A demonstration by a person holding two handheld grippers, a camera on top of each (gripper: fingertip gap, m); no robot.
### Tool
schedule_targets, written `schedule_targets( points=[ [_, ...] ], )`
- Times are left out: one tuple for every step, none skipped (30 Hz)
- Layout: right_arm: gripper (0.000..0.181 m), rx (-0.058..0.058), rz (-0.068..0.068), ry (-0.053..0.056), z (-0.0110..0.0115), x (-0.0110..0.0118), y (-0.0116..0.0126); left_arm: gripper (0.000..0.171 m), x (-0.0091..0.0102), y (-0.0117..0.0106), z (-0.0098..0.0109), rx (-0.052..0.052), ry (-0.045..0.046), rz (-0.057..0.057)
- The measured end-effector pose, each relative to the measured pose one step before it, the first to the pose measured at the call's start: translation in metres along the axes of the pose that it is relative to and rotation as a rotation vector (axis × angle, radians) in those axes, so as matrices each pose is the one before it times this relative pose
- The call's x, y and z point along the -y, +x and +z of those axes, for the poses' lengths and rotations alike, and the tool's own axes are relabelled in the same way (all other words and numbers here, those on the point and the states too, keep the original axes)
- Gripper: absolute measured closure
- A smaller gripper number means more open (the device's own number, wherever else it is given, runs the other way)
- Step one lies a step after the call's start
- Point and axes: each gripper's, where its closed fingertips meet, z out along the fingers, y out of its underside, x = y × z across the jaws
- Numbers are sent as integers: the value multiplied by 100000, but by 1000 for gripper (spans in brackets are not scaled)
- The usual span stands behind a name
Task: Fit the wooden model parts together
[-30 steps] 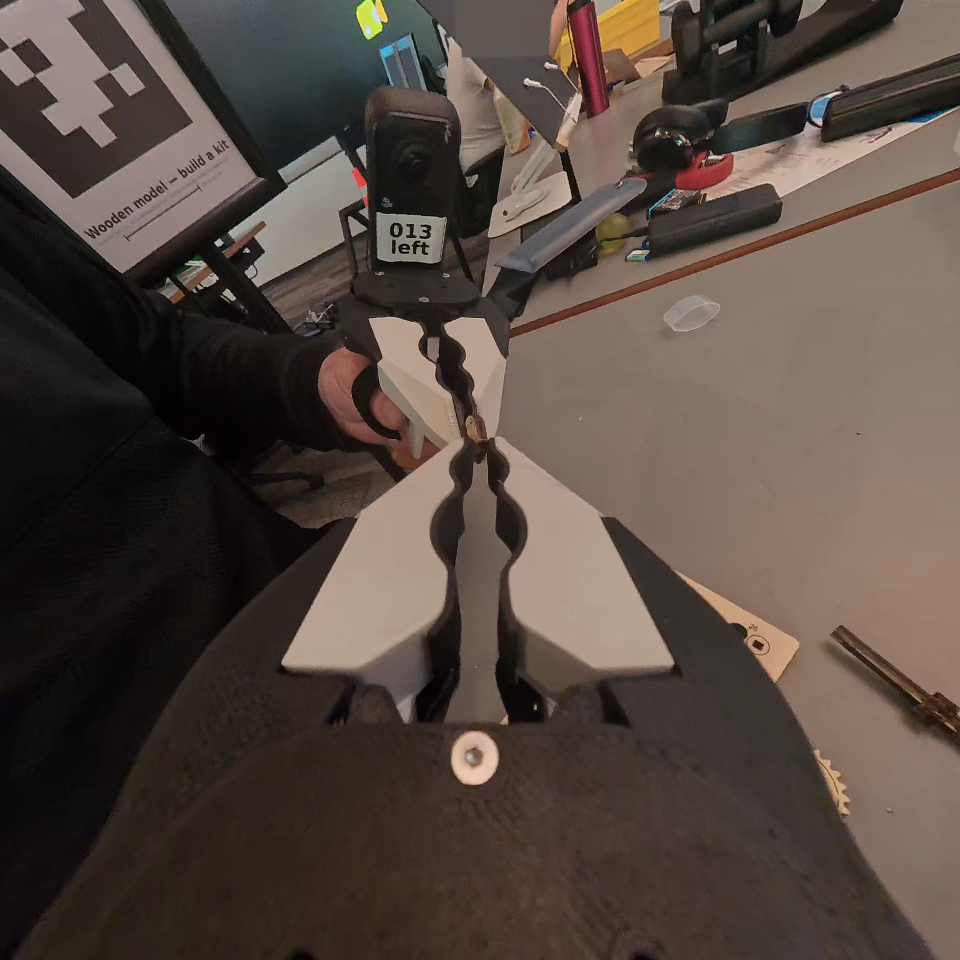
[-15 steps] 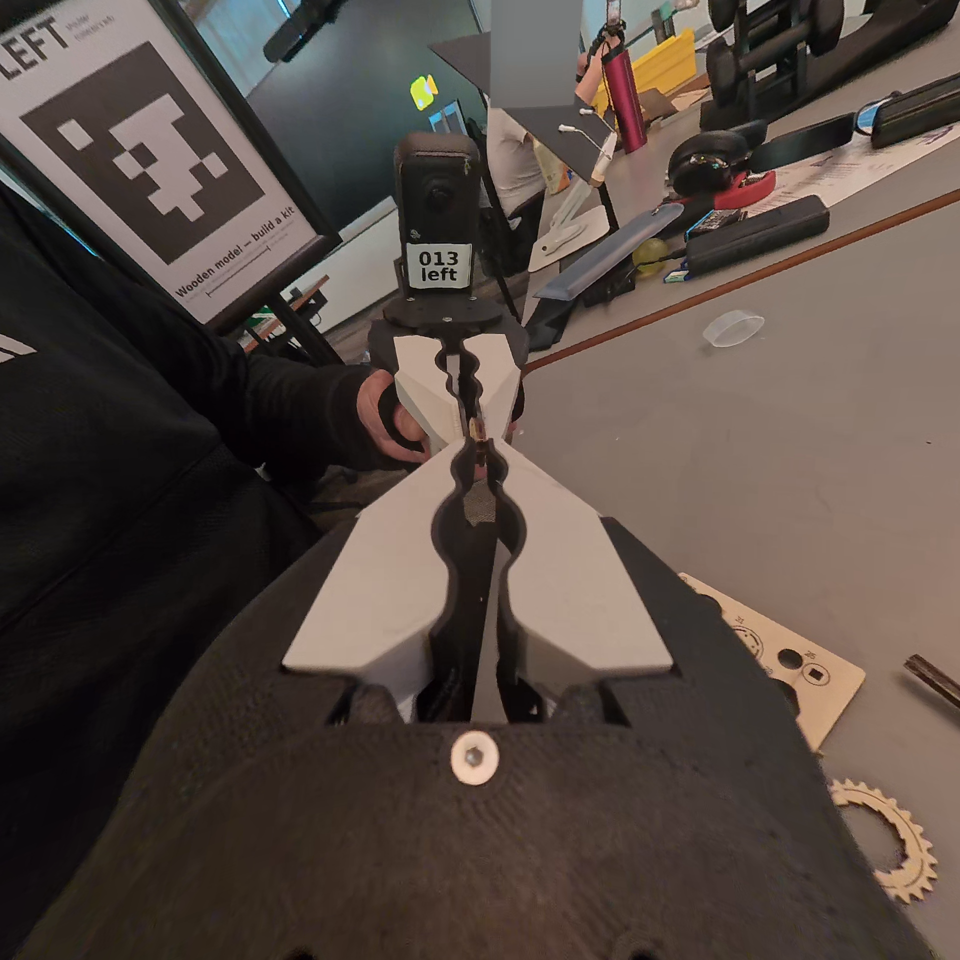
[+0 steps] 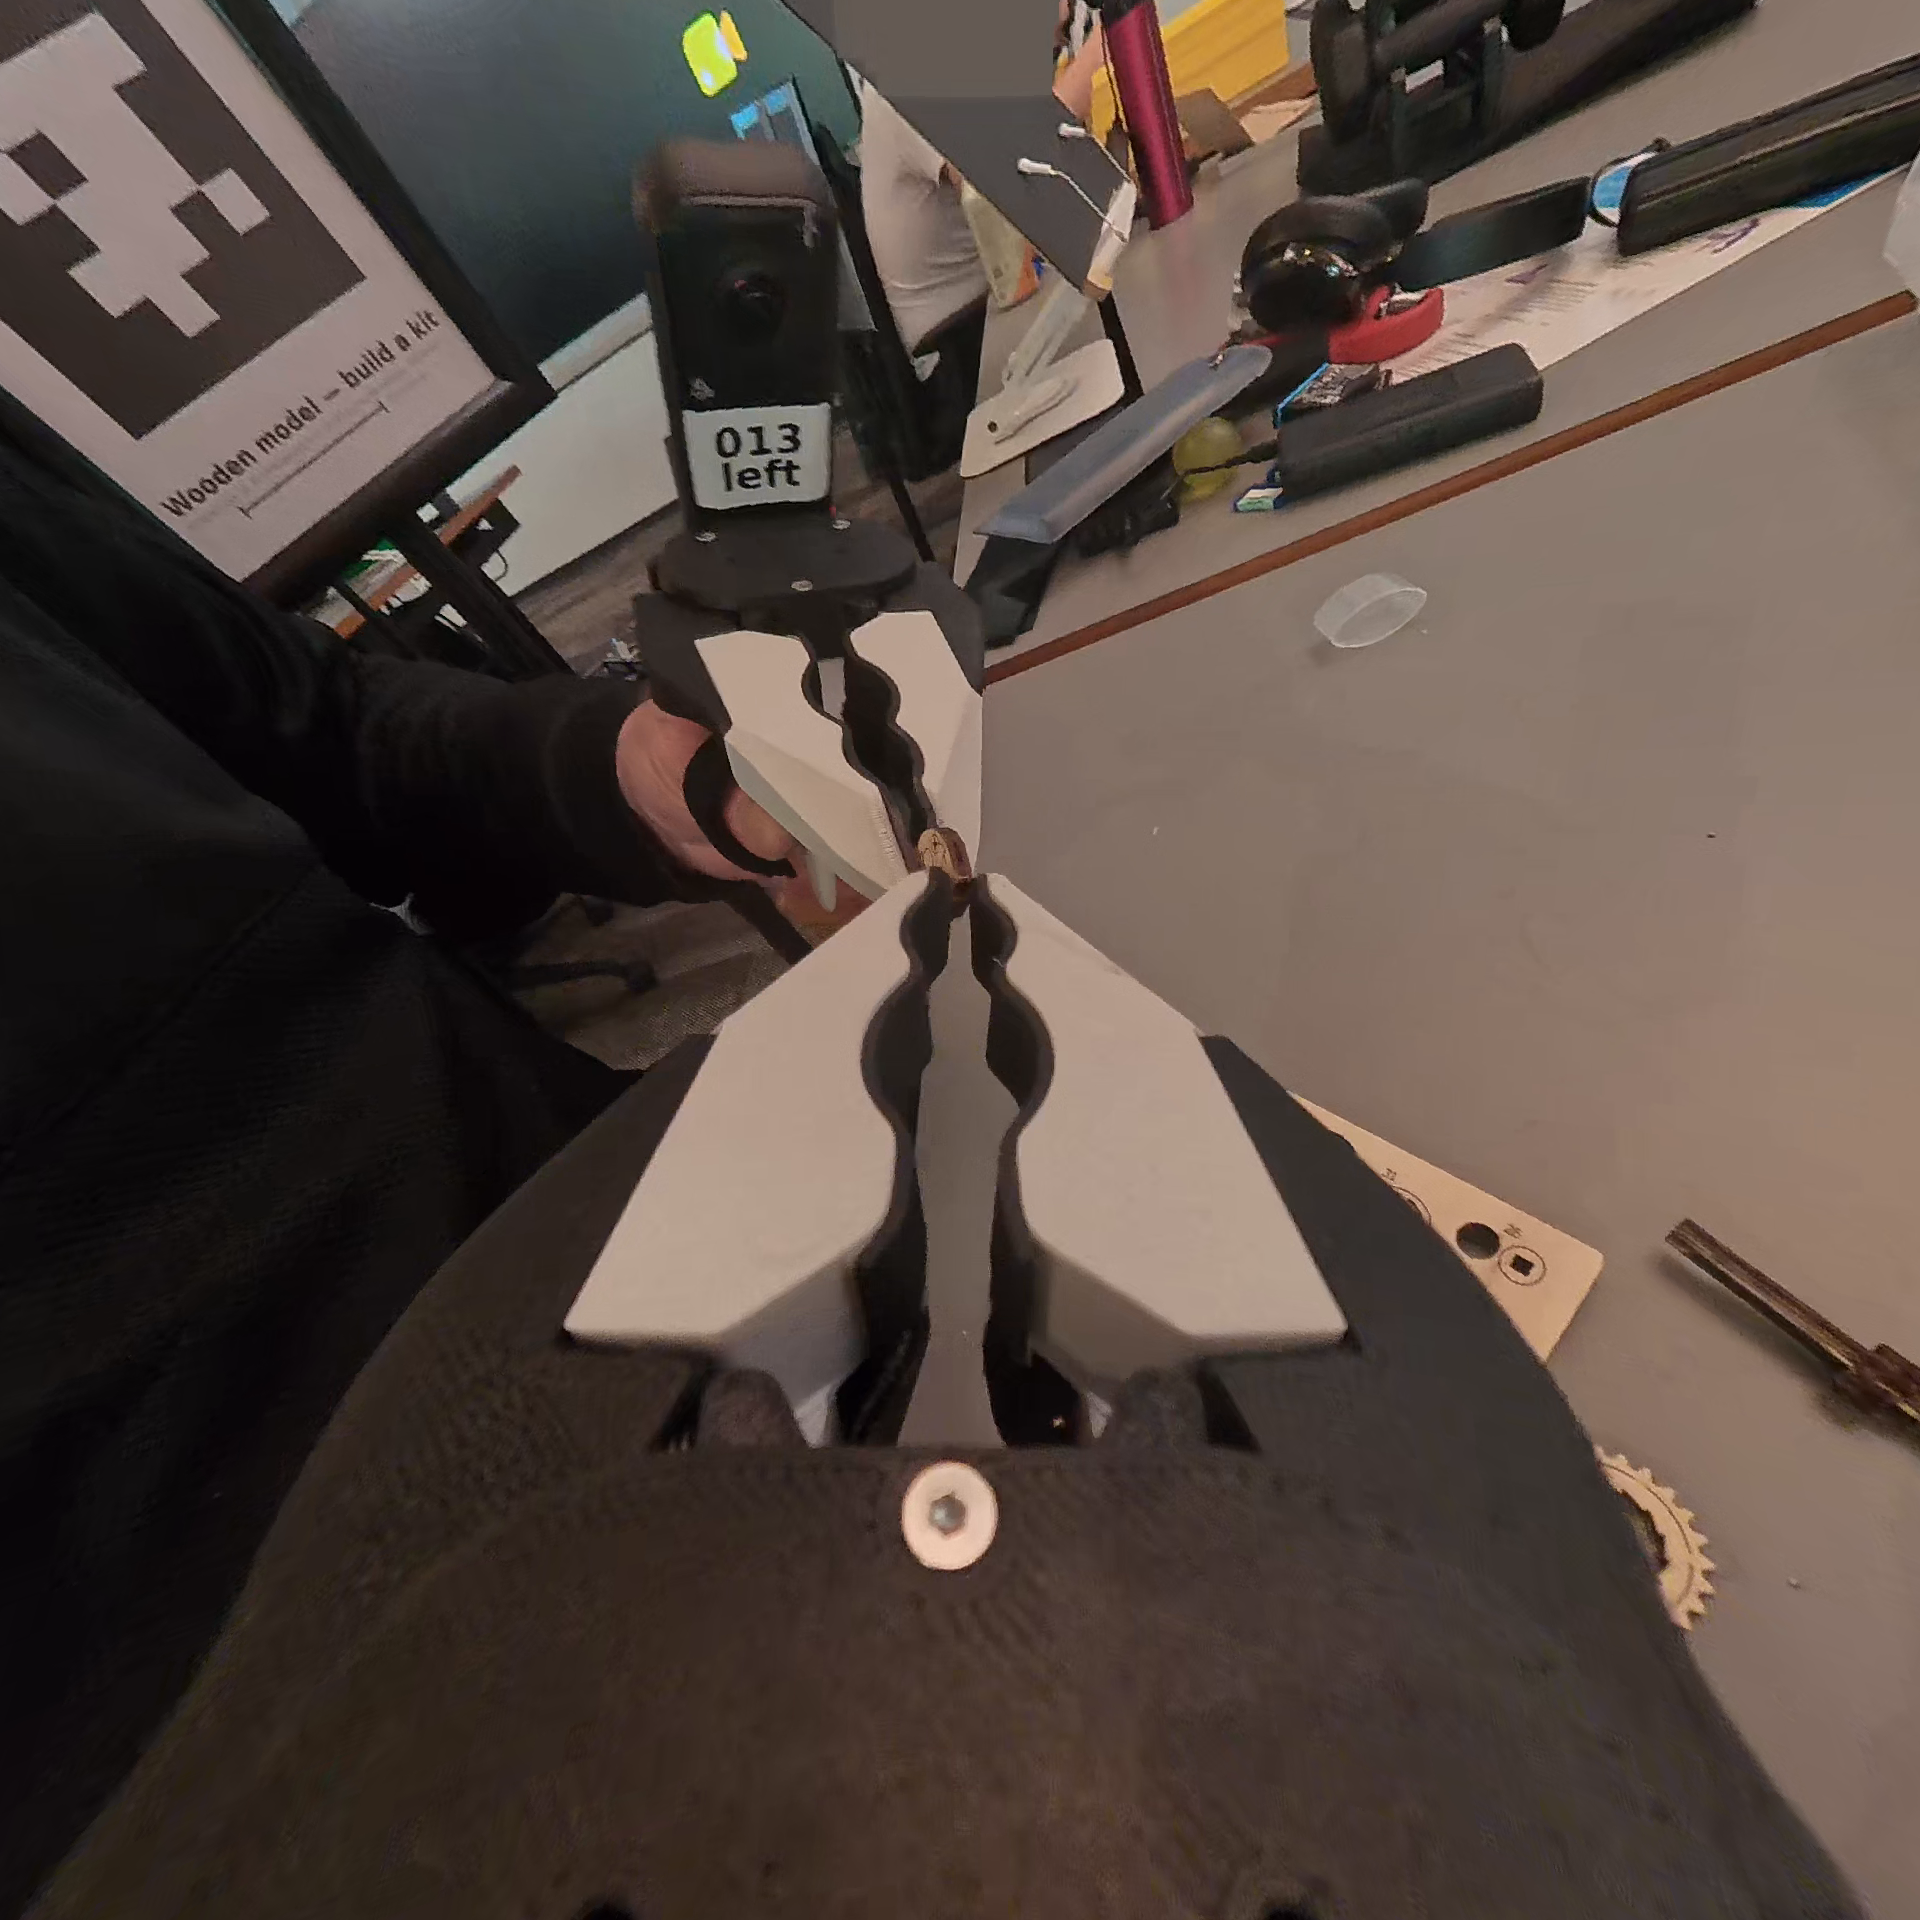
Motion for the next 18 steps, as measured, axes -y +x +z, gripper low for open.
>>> schedule_targets(
  points=[
    [180,-1022,-611,-350,25,-43,76,170,-46,-70,-1,970,-710,1136],
    [180,-769,-594,-457,6,-45,46,170,-29,-16,-6,519,-307,929],
    [180,-1244,-853,-681,32,-30,80,170,-27,-95,9,1137,-220,918],
    [180,-2199,-1416,-1398,71,-104,140,170,-135,-176,10,1353,-779,405],
    [180,-2067,-1507,-1339,74,-83,111,170,-82,-132,-7,1189,-419,838],
    [180,-1323,-1004,-573,41,23,51,170,17,-92,-19,1208,-137,1019],
    [180,-721,-822,235,27,94,18,170,63,-115,0,1059,112,137],
    [180,648,-503,1018,-32,170,-95,170,164,112,-41,-1302,912,-1121],
    [180,1918,580,998,-85,124,-133,170,72,149,2,-1946,291,-1924],
    [180,1722,854,1160,-61,109,-101,170,113,98,-15,-896,401,44],
    [180,1154,624,1313,-40,125,-94,170,81,84,-36,-475,-161,565],
    [180,1187,853,1087,-13,89,-107,170,89,103,-69,-580,-250,739],
    [180,1589,1518,759,-12,59,-120,170,36,104,-57,-536,-426,640],
    [180,1723,1622,664,-17,53,-115,170,55,91,-35,-533,-6,222],
    [180,1383,1361,823,-16,38,-62,170,10,54,-1,-265,34,-56],
    [181,1273,1831,827,-6,17,-23,170,13,23,6,-106,228,62],
    [180,1459,2021,1043,2,22,-32,170,-11,49,-12,-269,17,200],
    [180,1422,2044,742,9,-40,-26,170,-66,11,-18,-123,-603,396]
  ],
)
